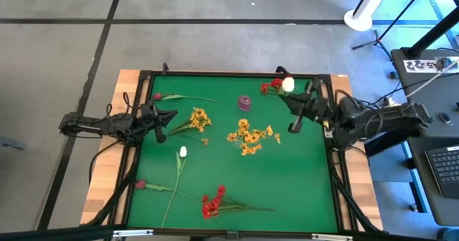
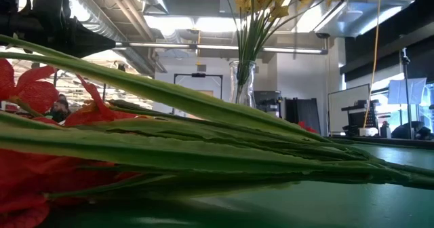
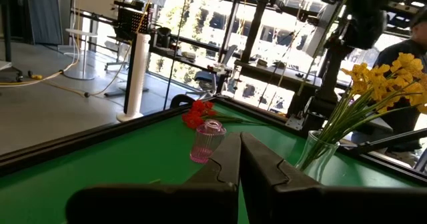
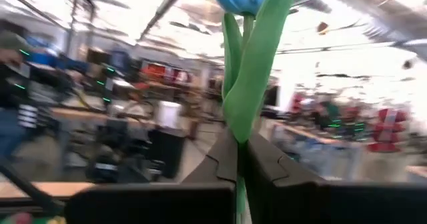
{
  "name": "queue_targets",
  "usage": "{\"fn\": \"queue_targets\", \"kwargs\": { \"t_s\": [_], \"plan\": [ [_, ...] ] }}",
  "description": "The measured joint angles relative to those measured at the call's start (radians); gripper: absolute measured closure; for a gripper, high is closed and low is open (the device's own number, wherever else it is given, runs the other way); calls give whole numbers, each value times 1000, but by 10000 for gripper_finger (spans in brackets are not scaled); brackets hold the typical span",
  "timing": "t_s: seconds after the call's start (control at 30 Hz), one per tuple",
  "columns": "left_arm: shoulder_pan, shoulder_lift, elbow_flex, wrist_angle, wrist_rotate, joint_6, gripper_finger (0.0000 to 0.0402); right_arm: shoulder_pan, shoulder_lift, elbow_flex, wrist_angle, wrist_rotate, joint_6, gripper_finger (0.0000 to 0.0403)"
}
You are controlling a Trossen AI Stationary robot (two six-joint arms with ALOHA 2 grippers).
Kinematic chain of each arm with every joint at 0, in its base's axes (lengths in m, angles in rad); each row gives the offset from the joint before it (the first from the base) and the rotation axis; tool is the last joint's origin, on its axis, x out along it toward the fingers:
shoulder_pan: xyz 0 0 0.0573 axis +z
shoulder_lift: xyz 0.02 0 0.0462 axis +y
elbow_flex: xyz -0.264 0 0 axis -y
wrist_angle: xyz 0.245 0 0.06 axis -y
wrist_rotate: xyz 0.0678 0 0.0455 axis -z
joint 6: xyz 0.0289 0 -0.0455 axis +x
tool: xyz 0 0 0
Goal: Sort flowers into vase by color
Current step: Put the right white tulip into the transparent vase
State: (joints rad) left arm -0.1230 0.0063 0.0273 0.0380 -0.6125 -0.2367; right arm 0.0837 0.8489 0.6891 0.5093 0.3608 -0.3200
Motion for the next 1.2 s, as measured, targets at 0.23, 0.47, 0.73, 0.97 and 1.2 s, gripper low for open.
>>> {"fn": "queue_targets", "kwargs": {
  "t_s": [0.23, 0.47, 0.73, 0.97, 1.2],
  "plan": [
    [0, 0, 0, 0, 0, 0, 401, -190, 107, 0, 161, -347, 179, 399],
    [0, 0, 0, 0, 0, 0, 401, -238, 282, 0, 367, -489, 250, 399],
    [0, 0, 0, -1, 0, 0, 401, -235, 382, 0, 467, -552, 319, 398],
    [0, 0, 0, -1, 0, -19, 401, -235, 384, 0, 469, -573, 364, 398],
    [0, 0, 0, -1, 0, -19, 401, -235, 414, 0, 462, -584, 370, 398]
  ]
}}
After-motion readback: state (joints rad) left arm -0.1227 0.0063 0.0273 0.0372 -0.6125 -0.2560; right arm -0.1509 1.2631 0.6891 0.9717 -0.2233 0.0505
